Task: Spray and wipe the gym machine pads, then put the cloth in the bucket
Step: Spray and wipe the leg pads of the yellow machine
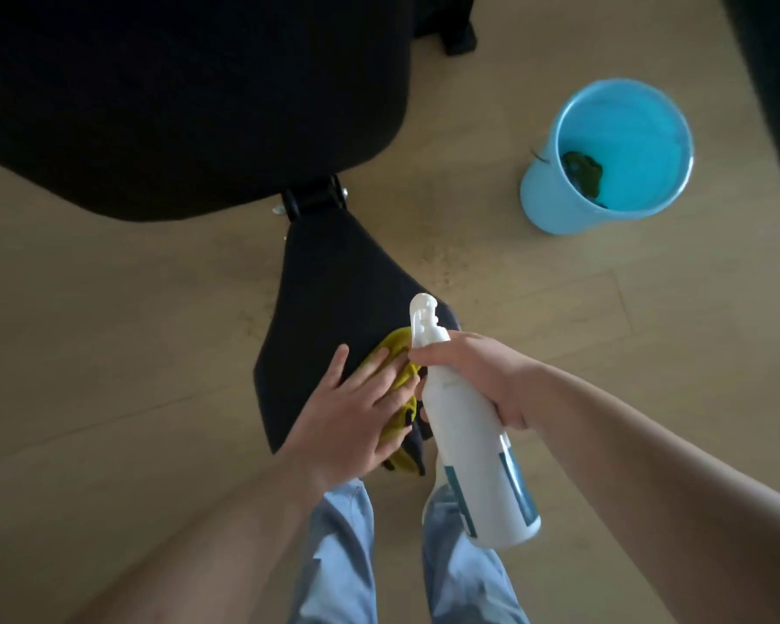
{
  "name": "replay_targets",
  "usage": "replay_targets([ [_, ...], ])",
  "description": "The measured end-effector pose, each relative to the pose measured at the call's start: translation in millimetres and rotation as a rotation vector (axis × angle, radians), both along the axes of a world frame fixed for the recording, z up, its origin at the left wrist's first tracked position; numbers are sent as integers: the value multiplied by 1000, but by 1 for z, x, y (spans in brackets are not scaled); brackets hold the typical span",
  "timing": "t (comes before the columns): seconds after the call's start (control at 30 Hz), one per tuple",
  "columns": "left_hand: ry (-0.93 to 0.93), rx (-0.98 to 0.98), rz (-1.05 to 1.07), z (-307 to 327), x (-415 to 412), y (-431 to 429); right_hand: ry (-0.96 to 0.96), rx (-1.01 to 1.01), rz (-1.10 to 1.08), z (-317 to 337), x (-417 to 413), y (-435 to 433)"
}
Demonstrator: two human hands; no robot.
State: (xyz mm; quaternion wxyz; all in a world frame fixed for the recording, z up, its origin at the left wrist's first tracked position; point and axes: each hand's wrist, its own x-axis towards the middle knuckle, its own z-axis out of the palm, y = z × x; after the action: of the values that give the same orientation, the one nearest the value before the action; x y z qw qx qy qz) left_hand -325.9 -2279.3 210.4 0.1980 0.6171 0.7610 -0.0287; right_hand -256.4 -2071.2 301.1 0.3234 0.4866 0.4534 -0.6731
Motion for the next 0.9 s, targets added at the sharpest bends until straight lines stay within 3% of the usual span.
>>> replay_targets([
  [0.33,107,-68,350,-26,-131,60,-3,-65,-24,-19,-49,-3],
  [0.5,-10,-89,803,-30,-178,100,5,-27,-42,-17,-49,-2],
  [0.73,-51,28,983,-22,-114,55,-7,-24,0,-8,-28,-14],
  [0.9,12,-22,901,-16,-54,-2,-14,-39,23,6,-11,-31],
])
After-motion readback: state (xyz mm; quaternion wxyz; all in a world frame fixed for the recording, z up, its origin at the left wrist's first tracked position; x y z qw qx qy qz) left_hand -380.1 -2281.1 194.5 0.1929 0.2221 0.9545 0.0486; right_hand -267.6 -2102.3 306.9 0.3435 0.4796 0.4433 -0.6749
